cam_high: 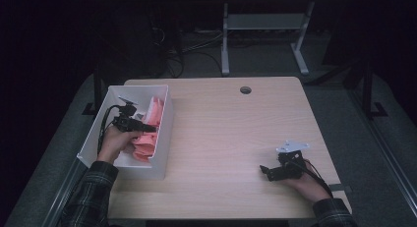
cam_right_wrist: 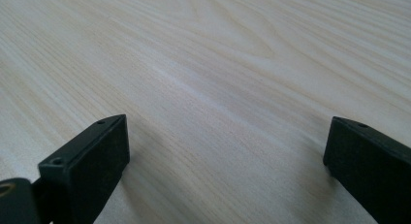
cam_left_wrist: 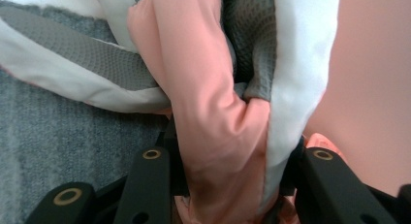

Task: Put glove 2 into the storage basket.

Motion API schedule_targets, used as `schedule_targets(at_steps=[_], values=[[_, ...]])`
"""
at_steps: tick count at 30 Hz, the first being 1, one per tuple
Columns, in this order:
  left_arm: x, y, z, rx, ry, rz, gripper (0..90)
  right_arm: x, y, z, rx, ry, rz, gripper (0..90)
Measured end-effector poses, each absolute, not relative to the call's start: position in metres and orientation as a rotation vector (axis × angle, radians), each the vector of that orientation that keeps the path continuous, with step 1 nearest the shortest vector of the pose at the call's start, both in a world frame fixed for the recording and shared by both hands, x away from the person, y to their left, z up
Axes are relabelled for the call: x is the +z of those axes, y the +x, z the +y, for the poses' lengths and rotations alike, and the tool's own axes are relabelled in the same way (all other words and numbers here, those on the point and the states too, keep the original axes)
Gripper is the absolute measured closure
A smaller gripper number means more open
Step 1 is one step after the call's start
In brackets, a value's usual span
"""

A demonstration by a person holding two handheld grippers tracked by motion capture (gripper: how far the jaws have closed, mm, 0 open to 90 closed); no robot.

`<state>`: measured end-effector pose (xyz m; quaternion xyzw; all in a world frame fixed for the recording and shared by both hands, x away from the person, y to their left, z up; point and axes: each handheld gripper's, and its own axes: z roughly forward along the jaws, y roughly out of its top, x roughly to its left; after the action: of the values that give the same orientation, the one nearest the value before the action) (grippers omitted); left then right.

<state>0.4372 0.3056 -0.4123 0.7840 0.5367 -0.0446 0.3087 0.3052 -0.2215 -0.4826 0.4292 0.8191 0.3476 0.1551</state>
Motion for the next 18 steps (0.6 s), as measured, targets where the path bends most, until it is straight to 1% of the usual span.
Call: schedule_targets(at_steps=[3,8,11,15,18], values=[[-0.413,0.438,0.309,-0.133,2.057,1.417,56.7,-0.483,0.306,-0.221,0.998,1.221,2.348,1.9],[-0.408,0.439,0.314,-0.127,2.031,1.412,38.6,-0.483,0.306,-0.221,0.999,1.218,2.348,1.9],[-0.399,0.438,0.314,-0.066,2.046,1.394,27.7,-0.483,0.306,-0.221,0.999,1.218,2.348,1.9],[-0.386,0.437,0.319,-0.022,2.010,1.376,20.5,-0.483,0.306,-0.221,0.999,1.218,2.348,1.9],[-0.375,0.435,0.322,0.011,2.003,1.364,18.8,-0.483,0.306,-0.221,0.999,1.218,2.348,1.9]])
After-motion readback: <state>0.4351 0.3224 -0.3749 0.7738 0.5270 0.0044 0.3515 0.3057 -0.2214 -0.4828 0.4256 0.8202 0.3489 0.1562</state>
